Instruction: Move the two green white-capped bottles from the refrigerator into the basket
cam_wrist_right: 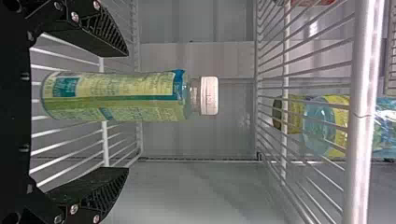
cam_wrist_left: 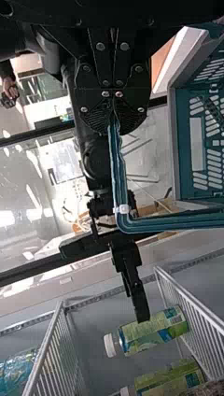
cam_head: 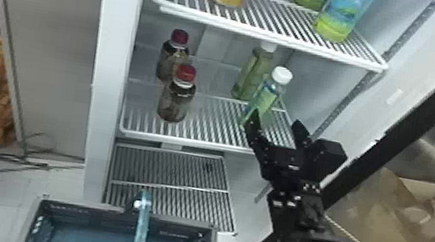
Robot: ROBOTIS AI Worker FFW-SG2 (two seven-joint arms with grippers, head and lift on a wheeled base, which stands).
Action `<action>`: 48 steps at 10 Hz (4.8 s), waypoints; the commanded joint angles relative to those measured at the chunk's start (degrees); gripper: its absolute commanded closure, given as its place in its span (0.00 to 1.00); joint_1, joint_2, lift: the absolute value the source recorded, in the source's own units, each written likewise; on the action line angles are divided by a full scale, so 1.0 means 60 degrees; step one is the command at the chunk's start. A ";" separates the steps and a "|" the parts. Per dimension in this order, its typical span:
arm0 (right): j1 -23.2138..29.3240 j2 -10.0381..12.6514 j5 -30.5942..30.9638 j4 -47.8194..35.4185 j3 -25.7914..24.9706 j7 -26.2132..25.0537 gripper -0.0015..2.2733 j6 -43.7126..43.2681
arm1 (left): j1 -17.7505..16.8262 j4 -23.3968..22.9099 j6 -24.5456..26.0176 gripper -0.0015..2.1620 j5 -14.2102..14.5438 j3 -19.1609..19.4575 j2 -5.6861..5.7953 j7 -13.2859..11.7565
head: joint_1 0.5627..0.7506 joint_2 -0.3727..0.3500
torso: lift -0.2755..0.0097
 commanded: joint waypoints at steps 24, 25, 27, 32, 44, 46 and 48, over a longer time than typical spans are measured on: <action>0.1262 -0.0234 -0.1933 -0.3131 -0.0147 0.1290 0.38 0.2649 | 0.0000 -0.0070 -0.0070 0.53 -0.0057 0.0049 0.0000 -0.0015 | 0.70 0.03 | 0.04; 0.1567 -0.0234 -0.1971 -0.3530 -0.0185 0.1334 0.38 0.2953 | 0.0000 -0.0070 -0.0070 0.53 -0.0076 0.0049 0.0000 -0.0015 | 0.70 0.03 | 0.04; 0.2082 -0.0234 -0.2199 -0.4373 -0.0147 0.1466 0.38 0.3563 | -0.0023 -0.0070 -0.0070 0.53 -0.0076 0.0030 0.0000 -0.0015 | 0.70 0.03 | 0.04; 0.3465 -0.0234 -0.2942 -0.6061 0.0139 0.1700 0.38 0.4711 | 0.0000 -0.0070 -0.0070 0.53 -0.0076 0.0068 0.0000 -0.0015 | 0.70 0.03 | 0.04; 0.6090 -0.0278 -0.4313 -0.8006 0.0691 0.1905 0.38 0.7875 | 0.0000 -0.0070 -0.0070 0.53 -0.0095 0.0030 0.0015 -0.0015 | 0.70 0.14 | 0.04; 0.6395 -0.0278 -0.4313 -0.8288 0.0691 0.1817 0.38 0.8063 | 0.0024 -0.0047 -0.0070 0.53 -0.0114 0.0030 0.0015 -0.0015 | 0.70 0.17 | 0.04; 0.6700 -0.0278 -0.4370 -0.8709 0.0653 0.1510 0.38 0.8578 | 0.0024 -0.0070 -0.0070 0.53 -0.0114 0.0030 0.0015 -0.0015 | 0.70 0.16 | 0.04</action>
